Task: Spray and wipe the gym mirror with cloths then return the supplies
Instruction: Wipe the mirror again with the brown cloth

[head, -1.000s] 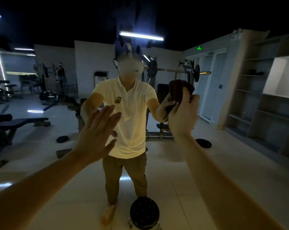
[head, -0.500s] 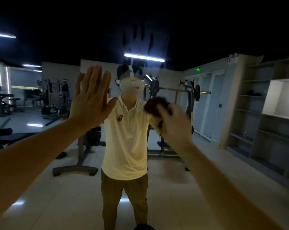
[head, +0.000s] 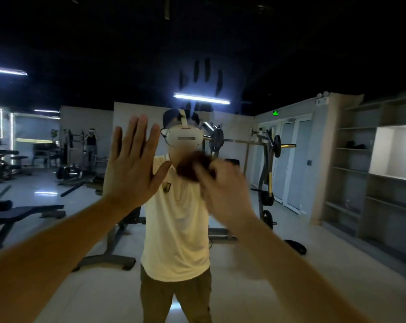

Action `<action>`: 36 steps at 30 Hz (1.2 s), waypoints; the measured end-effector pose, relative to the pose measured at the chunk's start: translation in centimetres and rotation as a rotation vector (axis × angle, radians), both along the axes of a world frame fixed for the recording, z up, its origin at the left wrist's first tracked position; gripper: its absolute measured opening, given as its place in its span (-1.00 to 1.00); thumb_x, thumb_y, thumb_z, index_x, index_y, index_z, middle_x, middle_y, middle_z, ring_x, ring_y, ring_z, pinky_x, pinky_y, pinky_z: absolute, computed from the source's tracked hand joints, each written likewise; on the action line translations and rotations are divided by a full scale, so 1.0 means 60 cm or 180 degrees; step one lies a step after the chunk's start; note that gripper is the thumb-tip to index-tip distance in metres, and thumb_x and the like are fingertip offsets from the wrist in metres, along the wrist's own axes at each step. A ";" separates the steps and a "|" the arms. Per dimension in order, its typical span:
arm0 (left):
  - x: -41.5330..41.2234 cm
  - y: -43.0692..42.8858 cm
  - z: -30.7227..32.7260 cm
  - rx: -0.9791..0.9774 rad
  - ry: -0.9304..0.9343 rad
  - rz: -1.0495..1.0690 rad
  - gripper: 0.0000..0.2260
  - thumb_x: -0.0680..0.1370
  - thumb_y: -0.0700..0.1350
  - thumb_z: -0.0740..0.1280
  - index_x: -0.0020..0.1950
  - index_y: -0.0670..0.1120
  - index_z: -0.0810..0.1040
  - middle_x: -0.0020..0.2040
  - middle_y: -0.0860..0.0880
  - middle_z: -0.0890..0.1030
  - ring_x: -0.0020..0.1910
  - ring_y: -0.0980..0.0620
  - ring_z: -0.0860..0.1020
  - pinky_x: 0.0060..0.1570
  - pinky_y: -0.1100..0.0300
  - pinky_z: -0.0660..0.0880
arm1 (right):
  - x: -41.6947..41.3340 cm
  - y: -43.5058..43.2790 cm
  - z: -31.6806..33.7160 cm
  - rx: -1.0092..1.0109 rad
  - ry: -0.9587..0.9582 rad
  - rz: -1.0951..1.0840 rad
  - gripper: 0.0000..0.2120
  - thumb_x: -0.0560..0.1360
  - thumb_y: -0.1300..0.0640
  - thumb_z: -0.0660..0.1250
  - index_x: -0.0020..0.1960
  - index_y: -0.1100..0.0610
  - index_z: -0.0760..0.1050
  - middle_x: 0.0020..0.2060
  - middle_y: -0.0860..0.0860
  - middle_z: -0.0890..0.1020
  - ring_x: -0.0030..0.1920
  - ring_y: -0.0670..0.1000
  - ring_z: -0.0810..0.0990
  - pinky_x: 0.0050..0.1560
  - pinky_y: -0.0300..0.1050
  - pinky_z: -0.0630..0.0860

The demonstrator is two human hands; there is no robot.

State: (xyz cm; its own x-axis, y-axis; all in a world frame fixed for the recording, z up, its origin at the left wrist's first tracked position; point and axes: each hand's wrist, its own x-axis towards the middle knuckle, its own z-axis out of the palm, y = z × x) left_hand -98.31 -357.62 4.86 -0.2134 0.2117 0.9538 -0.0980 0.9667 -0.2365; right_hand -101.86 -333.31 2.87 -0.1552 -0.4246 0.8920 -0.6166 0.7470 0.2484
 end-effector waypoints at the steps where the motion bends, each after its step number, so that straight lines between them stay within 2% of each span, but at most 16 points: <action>1: 0.000 0.000 -0.001 -0.0006 0.0022 -0.0012 -0.25 0.68 0.26 0.05 0.70 -0.20 0.00 0.69 -0.27 -0.07 0.68 -0.25 -0.07 0.60 -0.32 0.00 | -0.008 0.021 0.037 -0.0231 0.0053 -0.0109 -0.71 0.63 -0.05 0.23 0.32 -0.10 0.51 0.03 -0.01 0.53 -0.01 0.05 0.51 0.05 0.14 0.57; 3: -0.001 -0.001 -0.002 -0.0032 0.0080 -0.0022 -0.25 0.68 0.26 0.07 0.70 -0.21 0.01 0.69 -0.28 -0.07 0.68 -0.26 -0.07 0.60 -0.32 0.01 | -0.023 0.064 0.119 -0.1014 0.0224 -0.0408 -0.55 0.61 0.07 0.27 0.49 0.00 0.38 0.18 0.15 0.48 0.10 0.15 0.50 0.11 0.10 0.53; 6: -0.001 0.002 -0.003 -0.0051 0.0047 0.0033 -0.16 0.65 0.36 0.07 0.69 -0.23 0.02 0.69 -0.29 -0.08 0.68 -0.28 -0.08 0.60 -0.34 -0.01 | -0.030 0.088 0.214 -0.1916 0.0161 -0.0590 -0.46 0.61 0.15 0.26 0.58 0.03 0.30 0.27 0.22 0.40 0.16 0.19 0.49 0.24 0.14 0.51; 9: 0.005 0.004 0.000 -0.0058 -0.0076 0.0123 -0.01 0.57 0.49 0.09 0.69 -0.24 0.02 0.69 -0.30 -0.09 0.68 -0.28 -0.10 0.61 -0.32 -0.06 | -0.014 0.016 0.216 -0.2226 0.0117 -0.0444 -0.45 0.58 0.11 0.18 0.57 0.05 0.29 0.27 0.23 0.41 0.14 0.18 0.50 0.20 0.17 0.54; 12: 0.011 0.004 0.003 -0.0123 -0.0186 0.0137 0.04 0.53 0.55 0.05 0.69 -0.23 0.00 0.69 -0.29 -0.09 0.68 -0.26 -0.13 0.62 -0.28 -0.15 | 0.020 -0.065 0.144 -0.1573 0.0027 0.0007 -0.45 0.53 0.04 0.18 0.52 0.06 0.28 0.22 0.22 0.44 0.13 0.19 0.52 0.14 0.16 0.58; 15: 0.020 -0.005 0.005 -0.0191 -0.0296 0.0147 0.04 0.51 0.57 0.05 0.70 -0.18 0.00 0.69 -0.27 -0.08 0.68 -0.25 -0.10 0.62 -0.29 -0.08 | 0.032 -0.084 0.069 -0.0293 0.0203 0.0034 -0.42 0.49 0.05 0.44 0.47 0.11 0.41 0.16 0.21 0.48 0.10 0.20 0.53 0.13 0.16 0.59; 17: 0.032 -0.020 0.012 -0.0374 -0.0380 0.0191 -0.01 0.54 0.55 0.04 0.71 -0.15 0.03 0.70 -0.26 -0.04 0.68 -0.25 -0.05 0.60 -0.32 0.01 | 0.023 -0.045 0.075 0.0512 0.0530 -0.0047 -0.38 0.46 0.05 0.50 0.48 0.09 0.42 0.14 0.19 0.51 0.09 0.20 0.56 0.11 0.14 0.59; 18: 0.039 -0.030 0.019 -0.0501 -0.0374 0.0236 -0.06 0.57 0.52 0.01 0.70 -0.15 0.07 0.69 -0.27 0.01 0.68 -0.26 0.00 0.60 -0.32 0.03 | 0.019 -0.021 0.097 0.0644 0.0654 -0.0152 -0.39 0.47 0.06 0.48 0.49 0.05 0.40 0.13 0.17 0.51 0.08 0.20 0.55 0.08 0.13 0.56; 19: 0.048 -0.041 0.029 -0.0604 -0.0350 0.0277 -0.12 0.59 0.48 0.00 0.69 -0.15 0.12 0.68 -0.27 0.07 0.66 -0.28 0.07 0.59 -0.32 0.03 | 0.013 0.004 0.127 0.0515 0.0642 -0.0253 -0.41 0.49 0.10 0.45 0.49 0.02 0.40 0.13 0.15 0.51 0.07 0.20 0.54 0.04 0.13 0.54; 22: 0.062 -0.067 0.077 -0.0478 -0.0132 0.0315 -0.17 0.60 0.42 0.04 0.68 -0.14 0.17 0.67 -0.26 0.11 0.65 -0.28 0.10 0.61 -0.26 -0.05 | -0.012 0.083 0.241 -0.0719 0.0461 -0.0407 -0.50 0.54 0.25 0.31 0.47 0.03 0.45 0.13 0.23 0.50 0.07 0.29 0.50 0.05 0.21 0.47; 25: 0.046 -0.069 0.138 -0.0217 0.0099 0.0339 -0.11 0.58 0.43 0.08 0.71 -0.13 0.01 0.69 -0.25 0.00 0.68 -0.23 -0.02 0.63 -0.23 -0.12 | -0.037 0.091 0.315 -0.1783 0.0376 -0.0767 -0.47 0.58 0.20 0.28 0.54 0.08 0.36 0.23 0.25 0.42 0.11 0.27 0.48 0.16 0.16 0.48; 28: 0.017 -0.056 0.166 -0.0150 0.0244 0.0238 -0.11 0.61 0.43 0.05 0.71 -0.17 0.00 0.69 -0.26 -0.05 0.69 -0.23 -0.07 0.61 -0.29 -0.05 | -0.020 0.011 0.298 -0.2214 0.0353 -0.0419 -0.50 0.58 0.12 0.22 0.51 0.07 0.28 0.24 0.26 0.42 0.11 0.25 0.52 0.12 0.23 0.54; 30: 0.006 -0.055 0.164 -0.0135 0.0335 0.0204 -0.12 0.62 0.44 0.02 0.70 -0.18 0.00 0.69 -0.27 -0.05 0.68 -0.24 -0.07 0.60 -0.31 -0.02 | -0.002 -0.047 0.248 -0.1908 0.0393 -0.0064 -0.51 0.54 0.08 0.21 0.44 0.01 0.20 0.20 0.21 0.43 0.09 0.21 0.53 0.06 0.20 0.59; 31: 0.005 -0.055 0.162 -0.0145 0.0364 0.0205 -0.12 0.62 0.44 0.01 0.70 -0.18 0.01 0.69 -0.27 -0.05 0.68 -0.24 -0.07 0.60 -0.32 -0.01 | 0.004 -0.068 0.221 -0.1650 0.0397 0.0009 -0.49 0.52 0.11 0.27 0.43 0.00 0.20 0.17 0.17 0.41 0.09 0.18 0.51 0.05 0.16 0.60; 34: 0.009 -0.056 0.160 -0.0158 0.0383 0.0149 -0.13 0.63 0.44 0.00 0.70 -0.18 0.03 0.69 -0.27 -0.03 0.68 -0.24 -0.06 0.60 -0.32 -0.01 | 0.010 -0.084 0.164 -0.0489 0.0691 0.0003 -0.42 0.46 0.11 0.45 0.45 0.06 0.39 0.08 0.10 0.38 0.04 0.08 0.40 0.03 0.09 0.60; 36: 0.009 -0.055 0.160 -0.0162 0.0397 0.0118 -0.14 0.63 0.42 0.05 0.70 -0.19 0.05 0.69 -0.28 -0.01 0.68 -0.25 -0.04 0.60 -0.33 0.00 | 0.000 -0.046 0.182 0.0227 0.0937 -0.0126 -0.43 0.45 0.09 0.51 0.43 0.08 0.48 0.08 0.12 0.46 0.04 0.10 0.45 0.03 0.04 0.56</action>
State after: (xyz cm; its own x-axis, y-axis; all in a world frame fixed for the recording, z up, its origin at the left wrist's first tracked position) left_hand -97.76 -360.95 14.49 -0.1024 0.2547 0.9616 -0.1650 0.9489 -0.2689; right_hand -101.84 -336.06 13.80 0.0878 -0.4865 0.8693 -0.4813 0.7433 0.4646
